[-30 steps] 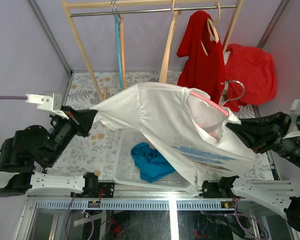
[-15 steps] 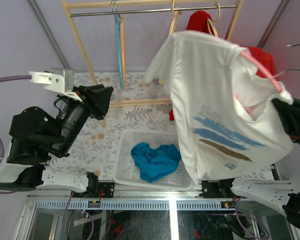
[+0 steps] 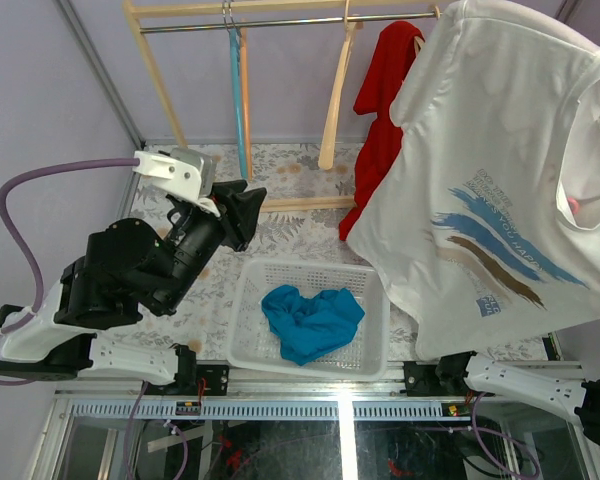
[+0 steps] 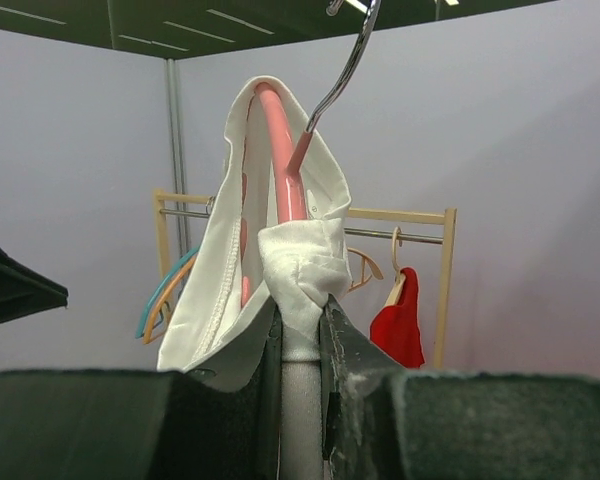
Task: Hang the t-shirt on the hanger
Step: Place the hanger at the clothesline.
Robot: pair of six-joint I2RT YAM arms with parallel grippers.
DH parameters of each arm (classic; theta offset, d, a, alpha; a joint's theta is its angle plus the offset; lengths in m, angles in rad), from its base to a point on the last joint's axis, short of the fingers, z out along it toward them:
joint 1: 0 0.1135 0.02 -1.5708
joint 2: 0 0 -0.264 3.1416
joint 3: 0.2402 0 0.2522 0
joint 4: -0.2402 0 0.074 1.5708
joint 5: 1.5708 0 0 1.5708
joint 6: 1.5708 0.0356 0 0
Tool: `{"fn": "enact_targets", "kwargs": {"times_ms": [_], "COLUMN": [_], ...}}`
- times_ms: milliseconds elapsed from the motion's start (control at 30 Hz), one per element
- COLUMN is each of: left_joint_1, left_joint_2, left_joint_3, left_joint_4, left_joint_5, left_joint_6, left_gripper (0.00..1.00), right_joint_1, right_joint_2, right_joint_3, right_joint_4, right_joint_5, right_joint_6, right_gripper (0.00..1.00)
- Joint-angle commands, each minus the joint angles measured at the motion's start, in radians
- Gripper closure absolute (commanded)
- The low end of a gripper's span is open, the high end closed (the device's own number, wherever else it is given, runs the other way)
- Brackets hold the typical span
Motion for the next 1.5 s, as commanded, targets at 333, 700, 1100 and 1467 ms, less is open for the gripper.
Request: {"fn": "enact_targets", "kwargs": {"times_ms": [333, 700, 1100, 1467], "left_joint_1": [0.001, 0.000, 0.000, 0.000], "left_joint_2": [-0.076, -0.204, -0.253, -0.305], "left_joint_3": [-0.181, -0.270, -0.314, -0.381], "left_joint_4": [-0.018, -0.103, -0.110, -0.114], "left_joint_5": [0.067, 0.081, 0.105, 0.108], "left_joint_6": [-0.177, -0.287, -0.315, -0.330], "left_gripper": [0.66, 0.67, 0.67, 0.67], "right_joint_1": [0.055, 0.057, 0.017, -0.331], "right_joint_2": [0.209, 0.426, 0.725, 0.705], "right_joint_3": [0.002, 0.002, 0.226, 0.024], "right_joint_4": [0.045, 0.097, 0.011, -0.019], "right_joint_5": [0.360, 0.574, 0.603, 0.188], "right_joint_6": [-0.158, -0.211, -0.212, 0.063], "right_gripper": [1.00, 1.00, 1.00, 1.00]}}
